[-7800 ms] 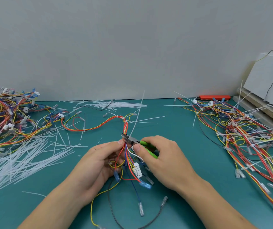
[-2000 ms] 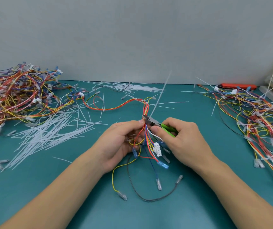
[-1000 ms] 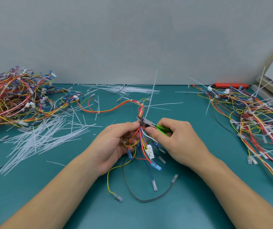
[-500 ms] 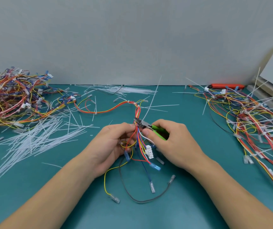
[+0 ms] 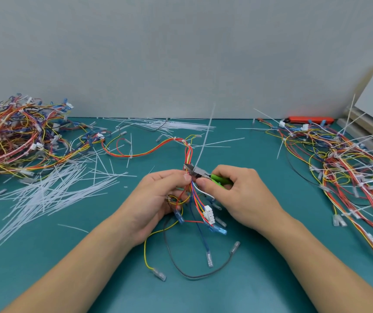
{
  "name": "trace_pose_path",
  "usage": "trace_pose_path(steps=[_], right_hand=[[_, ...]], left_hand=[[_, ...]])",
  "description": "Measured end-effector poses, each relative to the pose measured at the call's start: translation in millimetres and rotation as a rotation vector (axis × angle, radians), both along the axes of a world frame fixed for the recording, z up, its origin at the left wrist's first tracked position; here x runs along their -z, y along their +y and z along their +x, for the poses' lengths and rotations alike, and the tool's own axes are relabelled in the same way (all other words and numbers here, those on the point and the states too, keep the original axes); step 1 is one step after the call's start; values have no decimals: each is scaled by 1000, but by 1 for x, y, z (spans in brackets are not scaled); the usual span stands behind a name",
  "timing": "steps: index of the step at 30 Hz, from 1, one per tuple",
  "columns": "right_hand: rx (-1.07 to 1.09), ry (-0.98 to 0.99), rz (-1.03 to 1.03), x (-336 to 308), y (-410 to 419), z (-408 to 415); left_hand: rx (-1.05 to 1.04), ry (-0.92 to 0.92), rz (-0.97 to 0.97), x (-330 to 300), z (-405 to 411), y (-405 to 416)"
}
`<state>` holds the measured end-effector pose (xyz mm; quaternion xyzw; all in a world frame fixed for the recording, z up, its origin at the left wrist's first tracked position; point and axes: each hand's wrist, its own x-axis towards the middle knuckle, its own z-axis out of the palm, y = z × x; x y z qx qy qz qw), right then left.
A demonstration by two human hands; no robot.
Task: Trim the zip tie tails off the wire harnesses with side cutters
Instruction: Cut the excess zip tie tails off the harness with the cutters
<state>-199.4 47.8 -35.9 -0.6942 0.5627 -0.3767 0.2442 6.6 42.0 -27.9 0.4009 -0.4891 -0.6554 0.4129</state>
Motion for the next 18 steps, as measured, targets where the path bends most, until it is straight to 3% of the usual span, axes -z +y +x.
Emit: trace_pose_path(steps=[18], right_hand=[[19,47,-51,4,1,5]], left_hand=[[9,14,24,-5,0,2]])
